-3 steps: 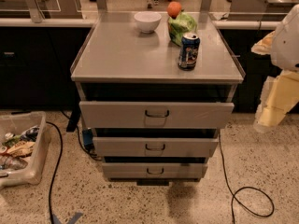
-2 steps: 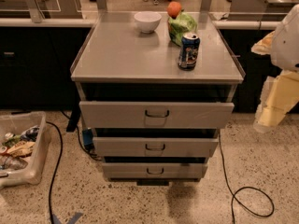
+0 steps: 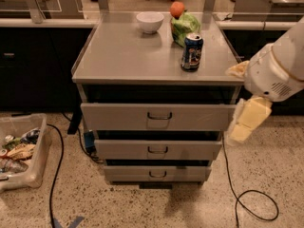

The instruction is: Open top drawer

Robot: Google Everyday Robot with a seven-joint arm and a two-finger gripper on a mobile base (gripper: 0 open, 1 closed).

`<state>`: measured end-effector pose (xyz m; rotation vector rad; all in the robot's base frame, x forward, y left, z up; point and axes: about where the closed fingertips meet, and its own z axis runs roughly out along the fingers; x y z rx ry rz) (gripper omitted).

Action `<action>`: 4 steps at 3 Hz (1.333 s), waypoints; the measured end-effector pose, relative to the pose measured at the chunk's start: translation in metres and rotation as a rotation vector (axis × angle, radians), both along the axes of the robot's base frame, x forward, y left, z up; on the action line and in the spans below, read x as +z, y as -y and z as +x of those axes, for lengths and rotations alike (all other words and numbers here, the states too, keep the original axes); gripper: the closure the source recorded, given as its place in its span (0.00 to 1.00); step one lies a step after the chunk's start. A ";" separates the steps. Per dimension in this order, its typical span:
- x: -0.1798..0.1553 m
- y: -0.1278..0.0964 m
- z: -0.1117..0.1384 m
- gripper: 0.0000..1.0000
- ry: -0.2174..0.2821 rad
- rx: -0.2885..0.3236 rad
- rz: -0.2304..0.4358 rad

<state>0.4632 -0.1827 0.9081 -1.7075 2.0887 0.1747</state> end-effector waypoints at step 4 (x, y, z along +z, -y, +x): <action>-0.077 -0.045 0.063 0.00 0.038 -0.020 0.198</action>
Offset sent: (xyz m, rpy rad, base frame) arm 0.0296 0.0221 -0.0407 0.1319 0.0101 0.0093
